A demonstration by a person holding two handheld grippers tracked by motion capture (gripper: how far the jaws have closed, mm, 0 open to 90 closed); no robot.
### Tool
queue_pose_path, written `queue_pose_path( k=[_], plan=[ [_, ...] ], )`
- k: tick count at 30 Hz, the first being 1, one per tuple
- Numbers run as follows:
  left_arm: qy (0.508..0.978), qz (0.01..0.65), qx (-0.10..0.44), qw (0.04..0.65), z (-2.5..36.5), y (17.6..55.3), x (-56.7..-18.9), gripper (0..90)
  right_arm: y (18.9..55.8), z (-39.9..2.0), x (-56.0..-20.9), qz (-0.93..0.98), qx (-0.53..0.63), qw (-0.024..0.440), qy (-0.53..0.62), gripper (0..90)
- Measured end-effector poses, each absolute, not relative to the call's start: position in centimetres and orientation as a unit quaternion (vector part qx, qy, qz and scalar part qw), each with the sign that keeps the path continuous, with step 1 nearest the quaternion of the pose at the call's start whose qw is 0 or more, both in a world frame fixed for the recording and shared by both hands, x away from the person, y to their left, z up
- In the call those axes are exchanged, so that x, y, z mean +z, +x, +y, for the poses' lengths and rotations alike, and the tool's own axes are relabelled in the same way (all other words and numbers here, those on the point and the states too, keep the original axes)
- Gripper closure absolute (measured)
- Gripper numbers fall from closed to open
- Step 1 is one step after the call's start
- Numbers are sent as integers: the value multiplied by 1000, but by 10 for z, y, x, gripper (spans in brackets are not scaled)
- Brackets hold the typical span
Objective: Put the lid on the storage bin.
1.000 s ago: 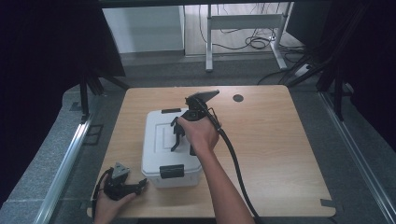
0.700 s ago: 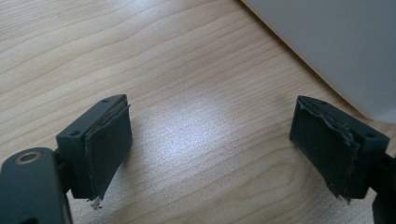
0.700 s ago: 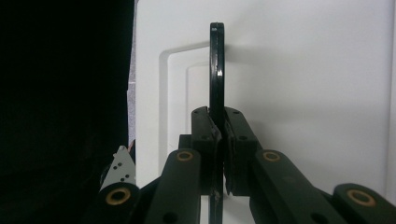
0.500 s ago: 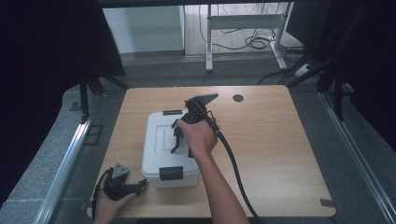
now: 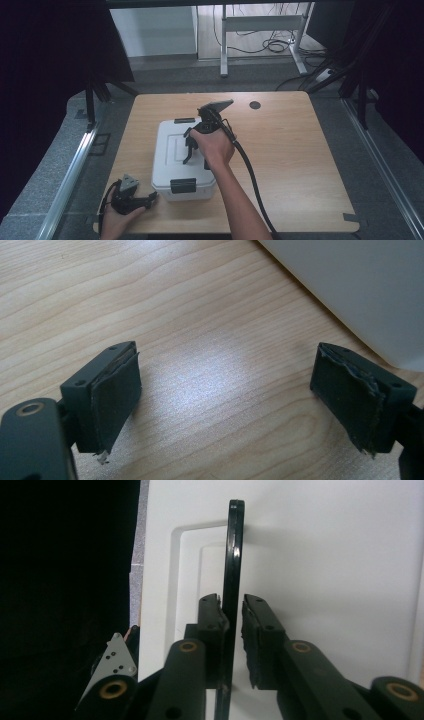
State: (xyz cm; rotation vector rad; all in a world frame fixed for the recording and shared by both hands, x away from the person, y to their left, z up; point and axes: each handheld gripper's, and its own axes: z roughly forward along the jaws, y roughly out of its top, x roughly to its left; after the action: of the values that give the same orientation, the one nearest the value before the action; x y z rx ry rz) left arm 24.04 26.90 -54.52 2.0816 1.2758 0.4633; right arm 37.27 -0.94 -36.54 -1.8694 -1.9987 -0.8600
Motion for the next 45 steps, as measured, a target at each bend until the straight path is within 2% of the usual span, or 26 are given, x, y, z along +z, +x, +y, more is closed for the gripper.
queue_pose_path(
  k=[7, 14, 25, 33, 45],
  plan=[
    [793, 486, 176, 322, 269, 240, -545, 129, 367, -21, -357, -710, -333, 104, -612, 587],
    [793, 486, 177, 322, 269, 240, -545, 128, 358, -41, -353, -712, -386, 71, -582, 469],
    [793, 486, 177, 322, 269, 240, -545, 128, 344, -69, -356, -722, -427, 56, -542, 448],
    [793, 486, 177, 322, 269, 240, -545, 128, 332, -111, -363, -710, -455, 54, -535, 445],
    [791, 487, 178, 323, 269, 240, -545, 129, 317, -179, -395, -682, -487, 58, -543, 434]
  ],
)
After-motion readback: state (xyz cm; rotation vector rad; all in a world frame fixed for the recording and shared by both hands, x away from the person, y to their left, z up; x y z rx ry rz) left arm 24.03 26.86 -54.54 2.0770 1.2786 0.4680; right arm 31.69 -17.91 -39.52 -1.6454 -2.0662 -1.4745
